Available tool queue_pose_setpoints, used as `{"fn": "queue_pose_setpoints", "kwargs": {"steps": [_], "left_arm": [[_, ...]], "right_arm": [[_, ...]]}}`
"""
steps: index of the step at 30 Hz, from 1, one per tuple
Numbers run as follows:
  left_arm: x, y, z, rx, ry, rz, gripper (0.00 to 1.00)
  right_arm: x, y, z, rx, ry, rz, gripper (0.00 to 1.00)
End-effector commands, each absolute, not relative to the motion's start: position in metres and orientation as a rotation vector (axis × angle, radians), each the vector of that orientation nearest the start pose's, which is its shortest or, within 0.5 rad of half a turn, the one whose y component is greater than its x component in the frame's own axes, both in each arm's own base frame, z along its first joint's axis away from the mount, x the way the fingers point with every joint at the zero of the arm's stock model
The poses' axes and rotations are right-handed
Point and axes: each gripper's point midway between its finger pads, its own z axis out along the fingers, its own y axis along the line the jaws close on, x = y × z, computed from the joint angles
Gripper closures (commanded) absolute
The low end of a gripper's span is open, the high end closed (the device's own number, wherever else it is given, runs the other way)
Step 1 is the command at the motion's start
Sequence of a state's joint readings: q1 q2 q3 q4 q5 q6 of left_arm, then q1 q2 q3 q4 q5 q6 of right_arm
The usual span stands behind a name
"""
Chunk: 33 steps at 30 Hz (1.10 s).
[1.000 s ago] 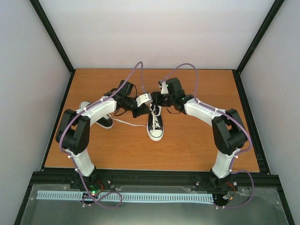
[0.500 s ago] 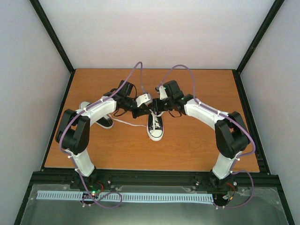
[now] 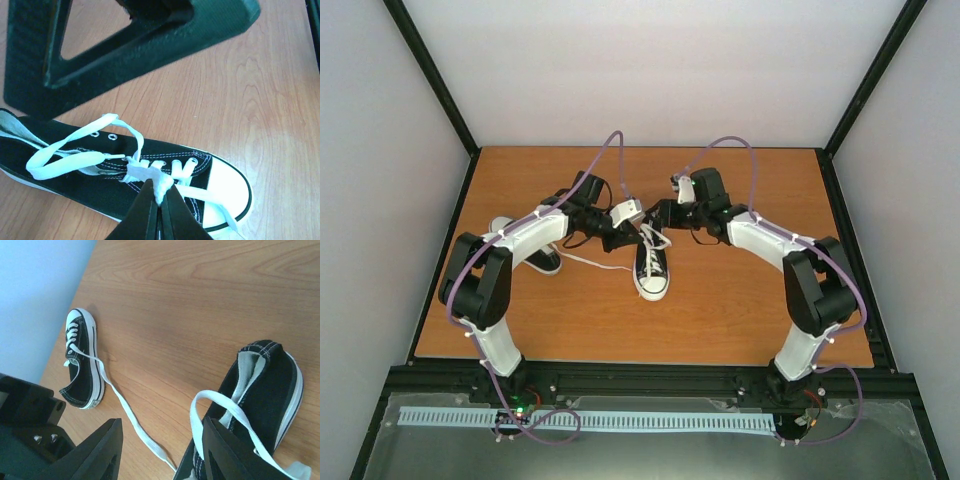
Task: Tie the shoes
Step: Wrap the shoelace around the shoelace.
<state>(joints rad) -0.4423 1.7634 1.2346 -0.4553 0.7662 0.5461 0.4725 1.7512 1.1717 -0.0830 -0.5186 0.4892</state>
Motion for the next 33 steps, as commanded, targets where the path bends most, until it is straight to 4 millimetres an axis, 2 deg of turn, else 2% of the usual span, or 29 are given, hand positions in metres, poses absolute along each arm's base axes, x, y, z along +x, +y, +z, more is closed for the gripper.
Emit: {"fn": "queue_pose_setpoints", "kwargs": {"steps": [1, 3, 6, 7, 9, 14, 18, 25, 29, 33], "left_arm": [[0.333, -0.291, 0.155, 1.362, 1.893, -0.929, 0.99], [0.333, -0.291, 0.156, 1.364, 1.888, -0.929, 0.99], [0.334, -0.291, 0.159, 1.367, 1.879, -0.924, 0.99], [0.335, -0.291, 0.159, 1.366, 1.876, -0.920, 0.99], [0.336, -0.292, 0.161, 1.368, 1.870, -0.915, 0.99], [0.337, -0.291, 0.160, 1.375, 1.872, -0.904, 0.99], [0.335, -0.291, 0.157, 1.386, 1.878, -0.905, 0.99], [0.337, -0.293, 0.162, 1.388, 1.864, -0.915, 0.99], [0.338, -0.294, 0.161, 1.394, 1.871, -0.929, 0.99], [0.338, -0.295, 0.162, 1.400, 1.861, -0.937, 0.99]], "right_arm": [[0.382, 0.288, 0.191, -0.442, 2.200, 1.060, 0.55], [0.361, 0.287, 0.196, -0.647, 2.131, 1.079, 0.56], [0.326, 0.286, 0.187, -1.023, 2.019, 1.040, 0.60], [0.315, 0.286, 0.184, -1.167, 1.925, 1.026, 0.60], [0.303, 0.287, 0.178, -1.306, 1.805, 0.998, 0.61], [0.312, 0.293, 0.169, -1.461, 1.578, 0.858, 0.60], [0.329, 0.305, 0.155, -1.517, 1.561, 0.782, 0.60], [0.342, 0.313, 0.137, -1.567, 1.568, 0.745, 0.62], [0.345, 0.314, 0.136, -1.560, 1.570, 0.742, 0.82], [0.342, 0.312, 0.132, -1.571, 1.576, 0.740, 0.94]]}}
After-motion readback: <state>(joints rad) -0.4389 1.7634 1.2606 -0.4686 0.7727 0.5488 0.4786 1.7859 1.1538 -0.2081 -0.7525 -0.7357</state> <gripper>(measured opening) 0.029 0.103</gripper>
